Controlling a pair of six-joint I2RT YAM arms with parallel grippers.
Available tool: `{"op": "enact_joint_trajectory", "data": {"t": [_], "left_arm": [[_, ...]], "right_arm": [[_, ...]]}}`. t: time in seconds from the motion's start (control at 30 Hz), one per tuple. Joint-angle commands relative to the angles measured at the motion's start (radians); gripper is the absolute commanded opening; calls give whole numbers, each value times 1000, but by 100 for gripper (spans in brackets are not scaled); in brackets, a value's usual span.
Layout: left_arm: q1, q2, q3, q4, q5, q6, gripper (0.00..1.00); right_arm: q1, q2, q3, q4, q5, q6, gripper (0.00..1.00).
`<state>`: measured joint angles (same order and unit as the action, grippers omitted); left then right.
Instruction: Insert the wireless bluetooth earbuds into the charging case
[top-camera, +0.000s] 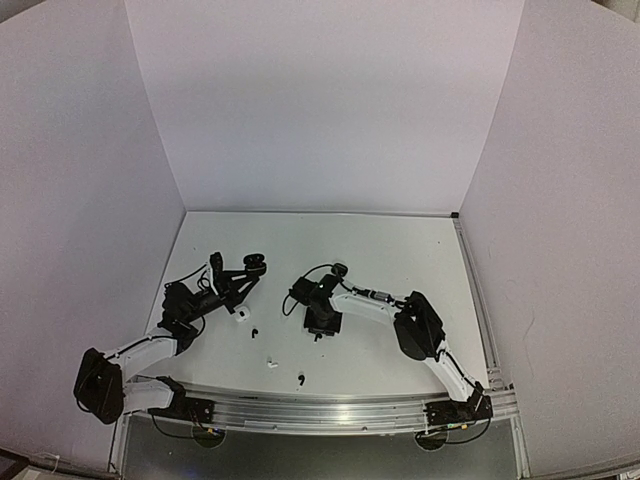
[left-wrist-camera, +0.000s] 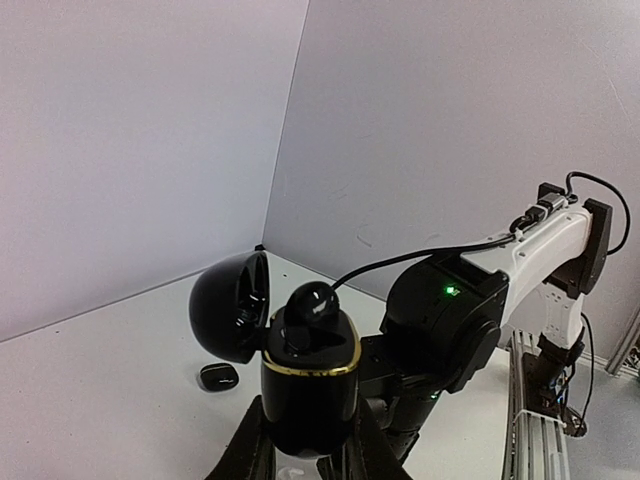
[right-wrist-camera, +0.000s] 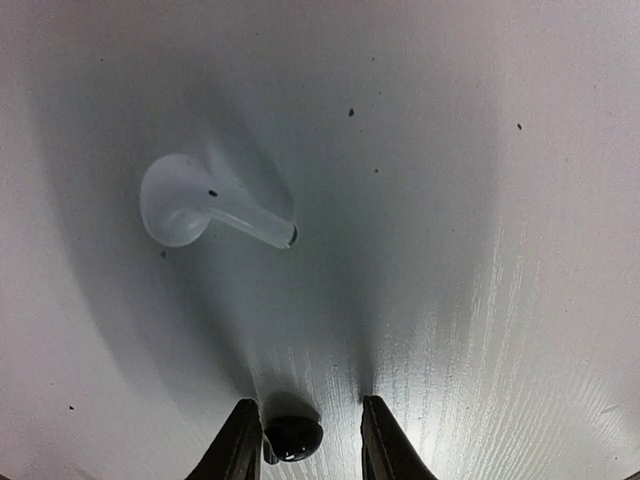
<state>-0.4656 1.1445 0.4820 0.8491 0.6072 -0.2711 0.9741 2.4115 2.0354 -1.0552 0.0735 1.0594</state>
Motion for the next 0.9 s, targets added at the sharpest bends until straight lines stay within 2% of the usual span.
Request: {"op": "enact_joint_trajectory", "data": {"t": [0.0,0.27,0.5,0.87], "left_arm": [[-1,5,10,79,11,-14,0],[1,-1,3,78,1,-13,0],[1,11,4,88,13,-13,0],[1,21,9,97,28,-18,0]], "right_arm": [[2,19,20,-31,-6,21,30],[2,20,4,-38,-21,16,22],[7,10,-7,-50,-65,8,29],[16,-9,-62,-109,-43,-31,31]]}}
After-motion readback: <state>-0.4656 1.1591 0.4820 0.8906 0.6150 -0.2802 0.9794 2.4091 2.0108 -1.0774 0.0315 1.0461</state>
